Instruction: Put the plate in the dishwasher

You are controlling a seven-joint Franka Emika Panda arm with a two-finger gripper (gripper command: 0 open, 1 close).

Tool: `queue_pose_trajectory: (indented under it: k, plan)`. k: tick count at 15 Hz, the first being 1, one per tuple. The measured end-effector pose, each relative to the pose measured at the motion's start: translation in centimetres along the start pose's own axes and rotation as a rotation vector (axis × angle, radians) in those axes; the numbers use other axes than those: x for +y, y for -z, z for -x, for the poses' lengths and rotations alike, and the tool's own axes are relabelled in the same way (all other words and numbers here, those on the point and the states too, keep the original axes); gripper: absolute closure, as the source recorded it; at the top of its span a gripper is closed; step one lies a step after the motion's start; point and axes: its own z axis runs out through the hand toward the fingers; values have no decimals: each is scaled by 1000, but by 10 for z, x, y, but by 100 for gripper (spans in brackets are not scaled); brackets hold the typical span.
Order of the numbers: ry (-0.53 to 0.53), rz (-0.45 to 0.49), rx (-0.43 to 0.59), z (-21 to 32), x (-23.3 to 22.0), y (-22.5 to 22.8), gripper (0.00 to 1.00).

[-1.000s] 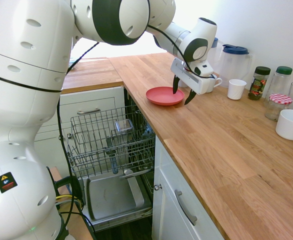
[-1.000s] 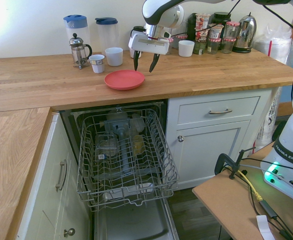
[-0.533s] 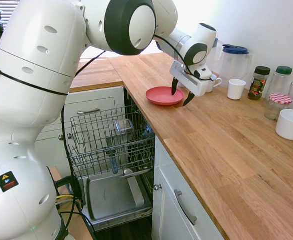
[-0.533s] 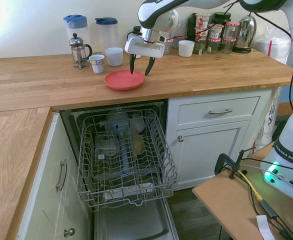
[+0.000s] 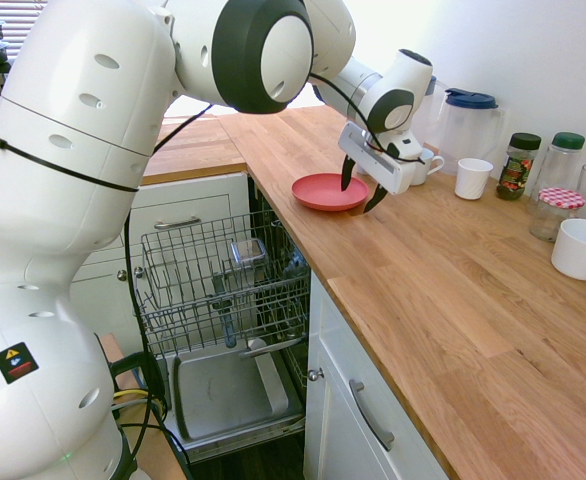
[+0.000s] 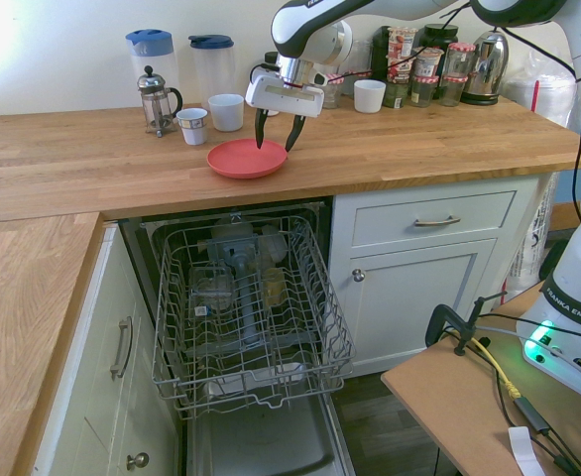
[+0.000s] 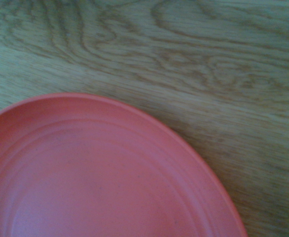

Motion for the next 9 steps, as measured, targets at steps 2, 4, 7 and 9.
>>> queue_pose_trajectory:
  k: [2, 4, 7, 9]
  plan:
    - [3, 4, -10, 0, 0, -2, 100]
    - [9, 4, -14, -1, 0, -4, 100]
    - [10, 3, -21, -3, 0, -8, 100]
    - [12, 1, -30, -4, 1, -10, 100]
